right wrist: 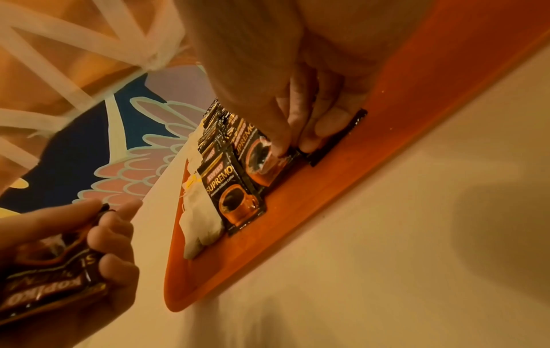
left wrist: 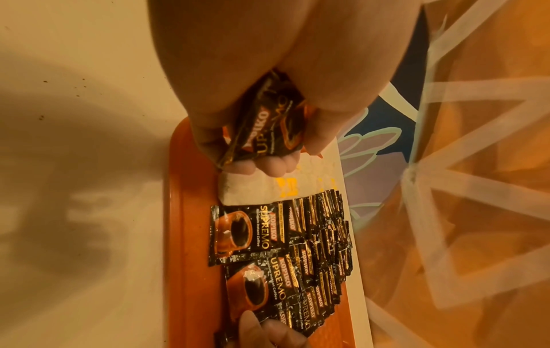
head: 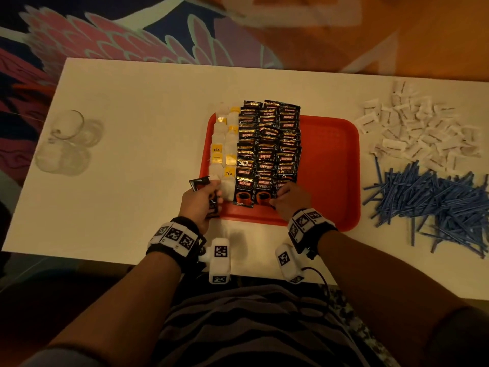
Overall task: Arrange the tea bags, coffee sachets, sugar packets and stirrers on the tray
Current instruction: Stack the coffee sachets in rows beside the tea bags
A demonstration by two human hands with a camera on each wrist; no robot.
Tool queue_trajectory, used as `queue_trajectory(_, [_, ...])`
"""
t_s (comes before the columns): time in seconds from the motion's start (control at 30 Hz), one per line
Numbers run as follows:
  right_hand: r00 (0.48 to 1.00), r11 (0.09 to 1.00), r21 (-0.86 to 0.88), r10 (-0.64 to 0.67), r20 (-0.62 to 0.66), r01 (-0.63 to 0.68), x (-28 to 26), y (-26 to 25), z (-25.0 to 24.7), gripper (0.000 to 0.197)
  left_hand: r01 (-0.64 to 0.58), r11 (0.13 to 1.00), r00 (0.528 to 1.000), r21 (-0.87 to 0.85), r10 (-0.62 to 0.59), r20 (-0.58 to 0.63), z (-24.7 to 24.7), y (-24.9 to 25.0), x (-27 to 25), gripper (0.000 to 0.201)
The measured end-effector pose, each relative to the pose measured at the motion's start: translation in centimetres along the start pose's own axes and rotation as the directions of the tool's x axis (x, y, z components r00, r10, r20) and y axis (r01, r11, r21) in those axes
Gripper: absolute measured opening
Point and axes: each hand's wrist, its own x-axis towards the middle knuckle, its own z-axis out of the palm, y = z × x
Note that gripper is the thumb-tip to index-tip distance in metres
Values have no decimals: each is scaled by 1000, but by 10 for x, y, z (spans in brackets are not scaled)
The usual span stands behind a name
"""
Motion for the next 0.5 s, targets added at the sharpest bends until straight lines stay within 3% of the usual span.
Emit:
queue_trajectory(0.2, [1000,1000,7,21,-10,-21,3,1,0,21,15,1000,1000,-14,-15,24,1,0,0,14])
queue_trajectory(0.5, [999,1000,12,-15,-34,15,-1,5,-17,17,92,990,981,-111,-70,182,9,1,-7,27])
